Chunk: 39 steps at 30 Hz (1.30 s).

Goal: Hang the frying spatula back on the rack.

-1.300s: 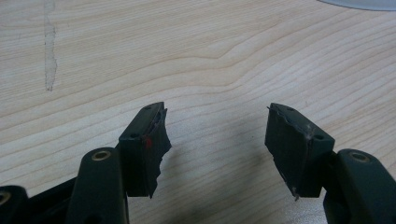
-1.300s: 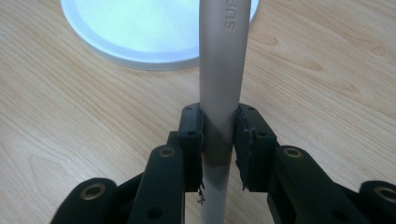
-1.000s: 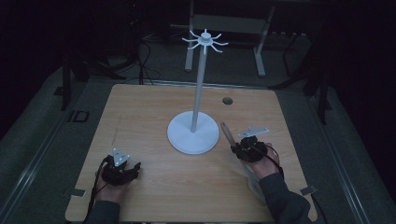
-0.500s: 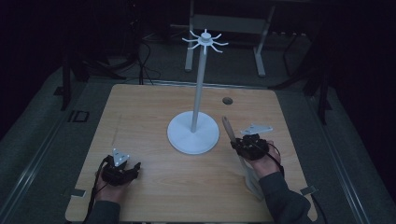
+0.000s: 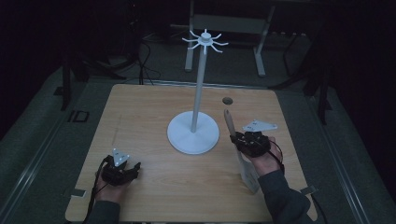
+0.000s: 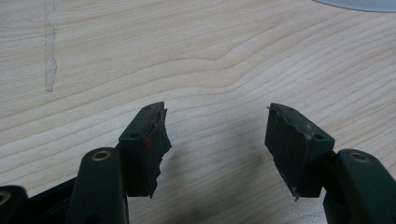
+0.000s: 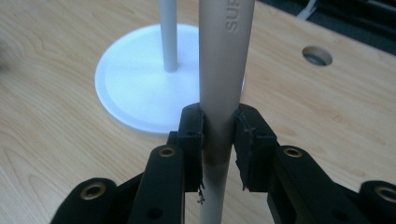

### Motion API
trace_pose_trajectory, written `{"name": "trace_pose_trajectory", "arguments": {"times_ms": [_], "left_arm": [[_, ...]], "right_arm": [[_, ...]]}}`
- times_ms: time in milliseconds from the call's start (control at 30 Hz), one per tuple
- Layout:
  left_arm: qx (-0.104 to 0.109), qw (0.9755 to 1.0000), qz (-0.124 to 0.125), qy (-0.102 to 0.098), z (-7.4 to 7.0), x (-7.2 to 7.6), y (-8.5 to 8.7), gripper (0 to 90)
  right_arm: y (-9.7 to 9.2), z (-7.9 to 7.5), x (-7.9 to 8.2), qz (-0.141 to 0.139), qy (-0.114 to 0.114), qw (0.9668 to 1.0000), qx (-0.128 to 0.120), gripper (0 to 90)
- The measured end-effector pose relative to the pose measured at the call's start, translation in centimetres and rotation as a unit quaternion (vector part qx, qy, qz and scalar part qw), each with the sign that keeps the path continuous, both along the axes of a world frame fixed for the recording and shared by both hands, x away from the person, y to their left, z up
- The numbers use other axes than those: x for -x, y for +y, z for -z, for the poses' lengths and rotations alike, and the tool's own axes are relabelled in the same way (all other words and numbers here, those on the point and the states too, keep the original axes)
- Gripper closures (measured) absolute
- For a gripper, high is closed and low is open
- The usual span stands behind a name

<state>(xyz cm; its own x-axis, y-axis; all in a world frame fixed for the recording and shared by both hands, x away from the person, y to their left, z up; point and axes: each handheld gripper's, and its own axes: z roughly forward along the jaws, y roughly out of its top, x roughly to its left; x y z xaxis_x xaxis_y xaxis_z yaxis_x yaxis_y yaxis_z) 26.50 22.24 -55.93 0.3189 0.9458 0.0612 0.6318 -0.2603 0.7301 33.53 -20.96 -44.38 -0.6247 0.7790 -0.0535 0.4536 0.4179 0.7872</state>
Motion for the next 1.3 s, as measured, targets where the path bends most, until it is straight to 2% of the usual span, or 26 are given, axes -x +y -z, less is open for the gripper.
{"name": "trace_pose_trajectory", "arguments": {"times_ms": [333, 600, 933, 1300], "left_arm": [[0.0, 1.0, 0.0, -0.001, 0.0, 0.0, 0.0, 38.9], [0.0, 1.0, -0.001, -0.002, 0.0, 0.0, 0.0, 38.9], [0.001, 1.0, -0.001, -0.002, -0.1, 0.0, 0.1, 38.9], [0.001, 1.0, -0.002, -0.004, -0.1, 0.0, 0.1, 38.9]], "right_arm": [[0.1, -1.0, 0.2, -0.002, -0.032, 0.9993, -0.017, 73.5], [0.2, -1.7, 0.4, -0.007, -0.047, 0.9983, -0.033, 73.5], [0.6, -2.8, 0.6, -0.014, -0.075, 0.9954, -0.059, 73.5], [1.5, -3.3, 0.5, -0.021, -0.085, 0.9938, -0.069, 73.4]]}}
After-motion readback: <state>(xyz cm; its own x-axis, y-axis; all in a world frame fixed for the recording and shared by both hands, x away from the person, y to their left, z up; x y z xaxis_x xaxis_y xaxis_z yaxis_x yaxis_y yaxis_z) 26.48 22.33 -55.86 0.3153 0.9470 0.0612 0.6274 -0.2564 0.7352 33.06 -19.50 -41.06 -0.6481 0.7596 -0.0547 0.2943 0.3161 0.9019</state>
